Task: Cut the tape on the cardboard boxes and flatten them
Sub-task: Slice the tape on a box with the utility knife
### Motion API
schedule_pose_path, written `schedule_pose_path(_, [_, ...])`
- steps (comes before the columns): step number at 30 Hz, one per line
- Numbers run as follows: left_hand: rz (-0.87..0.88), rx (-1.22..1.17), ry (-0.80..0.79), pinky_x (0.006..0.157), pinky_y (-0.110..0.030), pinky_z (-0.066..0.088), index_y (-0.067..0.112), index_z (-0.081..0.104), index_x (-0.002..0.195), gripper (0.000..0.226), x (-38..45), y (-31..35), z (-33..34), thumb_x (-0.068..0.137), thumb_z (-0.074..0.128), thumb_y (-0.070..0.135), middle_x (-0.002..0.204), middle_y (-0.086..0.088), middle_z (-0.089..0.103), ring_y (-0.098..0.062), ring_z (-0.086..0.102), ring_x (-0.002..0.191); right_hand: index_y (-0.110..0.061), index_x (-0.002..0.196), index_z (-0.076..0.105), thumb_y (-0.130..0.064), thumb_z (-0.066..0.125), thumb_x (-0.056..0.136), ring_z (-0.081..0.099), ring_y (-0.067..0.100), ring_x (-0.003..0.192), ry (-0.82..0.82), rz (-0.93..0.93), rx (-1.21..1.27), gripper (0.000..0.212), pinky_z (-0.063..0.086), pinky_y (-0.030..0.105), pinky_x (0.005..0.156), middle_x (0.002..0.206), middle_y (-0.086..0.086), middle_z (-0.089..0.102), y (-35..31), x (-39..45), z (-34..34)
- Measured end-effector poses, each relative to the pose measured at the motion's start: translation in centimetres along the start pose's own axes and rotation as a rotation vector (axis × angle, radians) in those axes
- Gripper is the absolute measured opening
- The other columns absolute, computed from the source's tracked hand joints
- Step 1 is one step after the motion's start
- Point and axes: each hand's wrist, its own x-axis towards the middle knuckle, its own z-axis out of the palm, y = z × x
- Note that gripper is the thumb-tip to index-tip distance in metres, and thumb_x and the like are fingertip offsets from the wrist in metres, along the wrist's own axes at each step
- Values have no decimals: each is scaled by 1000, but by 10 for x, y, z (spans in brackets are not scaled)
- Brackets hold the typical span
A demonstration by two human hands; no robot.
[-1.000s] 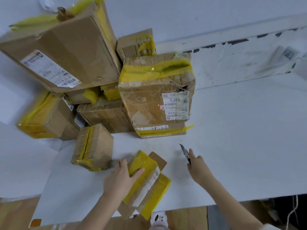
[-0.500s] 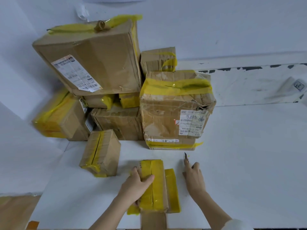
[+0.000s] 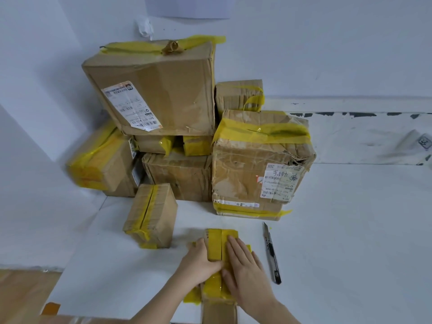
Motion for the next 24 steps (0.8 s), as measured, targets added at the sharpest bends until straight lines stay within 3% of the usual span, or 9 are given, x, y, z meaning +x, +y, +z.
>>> schedule_pose_path(2, [-6, 40, 18, 93, -31, 44, 15, 34, 132, 62, -2, 5, 0, 81, 60, 41, 128, -10, 40, -25, 50, 116, -16, 151, 5, -47, 25, 99, -18, 20, 141, 21, -9, -100, 64, 2, 31, 118, 151, 2, -21, -3, -4, -3])
schedule_pose_path(4, [-2, 102, 34, 91, -30, 44, 9, 38, 128, 57, -3, 11, 0, 82, 56, 37, 125, -11, 46, -25, 50, 115, -9, 141, 42, -48, 27, 93, 26, 14, 140, 120, -11, -201, 64, 33, 25, 109, 153, 6, 23, -8, -7, -10])
schedule_pose_path(6, [5, 171, 46, 88, -29, 42, 2, 40, 127, 57, -2, 17, 2, 82, 53, 35, 126, -14, 48, -26, 49, 116, -11, 132, 55, -50, 20, 93, 44, 10, 131, 118, 7, -200, 65, 42, 22, 100, 146, 4, 39, -13, -7, -15])
schedule_pose_path(8, [1, 221, 48, 89, -28, 40, -3, 38, 130, 60, -1, 21, 2, 84, 50, 32, 131, -16, 44, -27, 46, 120, -13, 132, 55, -54, -5, 94, 42, 12, 132, 90, 23, -217, 82, 39, 20, 101, 146, 0, 38, -16, -7, -20])
schedule_pose_path(11, [-7, 278, 50, 93, -28, 39, -6, 37, 133, 60, -2, 25, 2, 88, 46, 32, 137, -18, 41, -27, 44, 122, -9, 145, 34, -56, -26, 78, 12, 25, 142, 82, 12, -267, 101, 6, 17, 113, 155, 3, 16, -15, -4, -19])
schedule_pose_path(15, [7, 314, 92, 84, -27, 42, -1, 52, 110, 33, -5, 30, 0, 93, 39, 24, 125, -16, 53, -26, 54, 111, -20, 101, 75, -37, -10, 98, 64, 9, 106, 9, 39, -330, 87, 14, 20, 105, 116, -4, 67, -25, -9, -17])
schedule_pose_path(18, [9, 288, 121, 77, -32, 43, 7, 48, 79, 19, -6, 24, -6, 93, 38, 16, 103, -15, 62, -28, 58, 97, 0, 144, 32, -44, 11, 100, 21, 17, 144, 41, 61, -230, 66, -6, 28, 116, 155, 11, 23, -22, -1, -11])
schedule_pose_path(20, [31, 295, 147, 74, -29, 40, 8, 46, 75, 21, -8, 15, -7, 93, 39, 18, 94, -11, 57, -26, 56, 91, -4, 150, 3, -44, 30, 98, -7, 20, 146, -68, 75, -143, 71, -1, 29, 118, 159, 5, -6, -25, 6, -9])
schedule_pose_path(24, [88, 280, 204, 76, -25, 40, 8, 57, 108, 22, -6, 5, -2, 94, 45, 20, 109, -8, 61, -23, 57, 102, -5, 143, 23, -19, 42, 97, 30, 25, 130, 104, 213, -139, 52, 38, 22, 99, 140, 10, 30, -41, 20, -9])
